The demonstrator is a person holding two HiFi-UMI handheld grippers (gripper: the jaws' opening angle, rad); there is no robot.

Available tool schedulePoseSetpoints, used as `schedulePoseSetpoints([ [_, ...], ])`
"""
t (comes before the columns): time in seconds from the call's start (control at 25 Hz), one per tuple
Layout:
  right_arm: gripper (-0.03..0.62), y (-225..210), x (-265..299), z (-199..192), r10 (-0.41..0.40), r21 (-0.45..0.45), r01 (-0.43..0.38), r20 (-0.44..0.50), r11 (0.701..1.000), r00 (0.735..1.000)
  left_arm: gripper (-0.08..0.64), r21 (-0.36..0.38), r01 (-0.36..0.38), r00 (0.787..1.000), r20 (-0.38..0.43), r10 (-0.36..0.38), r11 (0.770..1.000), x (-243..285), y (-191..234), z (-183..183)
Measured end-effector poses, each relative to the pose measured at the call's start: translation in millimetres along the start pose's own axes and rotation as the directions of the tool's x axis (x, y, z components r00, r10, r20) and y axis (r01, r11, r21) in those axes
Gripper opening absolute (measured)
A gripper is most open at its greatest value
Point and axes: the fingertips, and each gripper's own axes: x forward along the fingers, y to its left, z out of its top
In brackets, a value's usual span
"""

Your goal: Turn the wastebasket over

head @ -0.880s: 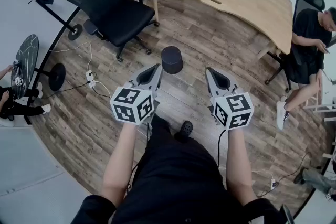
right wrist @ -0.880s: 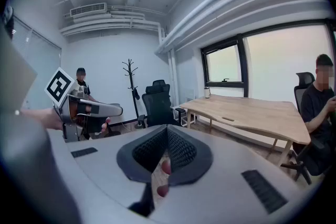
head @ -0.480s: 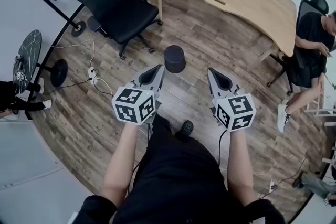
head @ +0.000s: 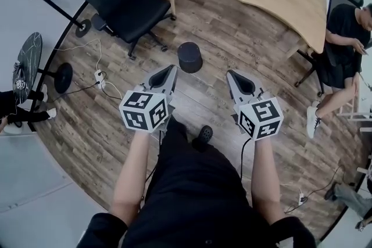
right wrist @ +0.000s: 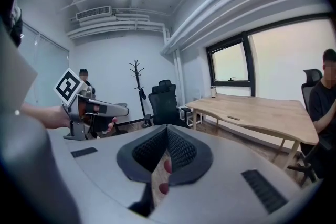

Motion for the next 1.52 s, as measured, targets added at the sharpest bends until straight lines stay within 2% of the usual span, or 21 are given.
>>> schedulePoseSetpoints([
  [0.12,0.032,0,3,-3,0.026,0.031,-0.026,0.007,0.999,1.0,0.015,-0.003,-0.007,1.0,-0.013,0.007,1.0,3,2,-4],
  [0.48,0.032,-10,28,-11,0.009,0.109,-0.006,-0.032,0.994,0.999,0.015,-0.038,-0.026,0.999,-0.033,0.024,0.999,11,28,-6],
  [0.72,0.032,-12,62,-6,-0.003,0.123,0.011,-0.062,0.992,0.998,0.015,-0.057,-0.009,0.999,-0.051,0.006,0.998,29,60,-5],
  [1.16,0.032,-17,139,30,-0.069,0.12,0.079,-0.093,0.99,0.993,0.015,-0.058,0.073,0.995,-0.063,-0.076,0.996,76,130,33],
  [1.52,0.032,-7,182,26,-0.139,0.148,0.159,-0.14,0.976,0.98,0.015,-0.071,0.148,0.983,-0.099,-0.154,0.987,97,178,36],
])
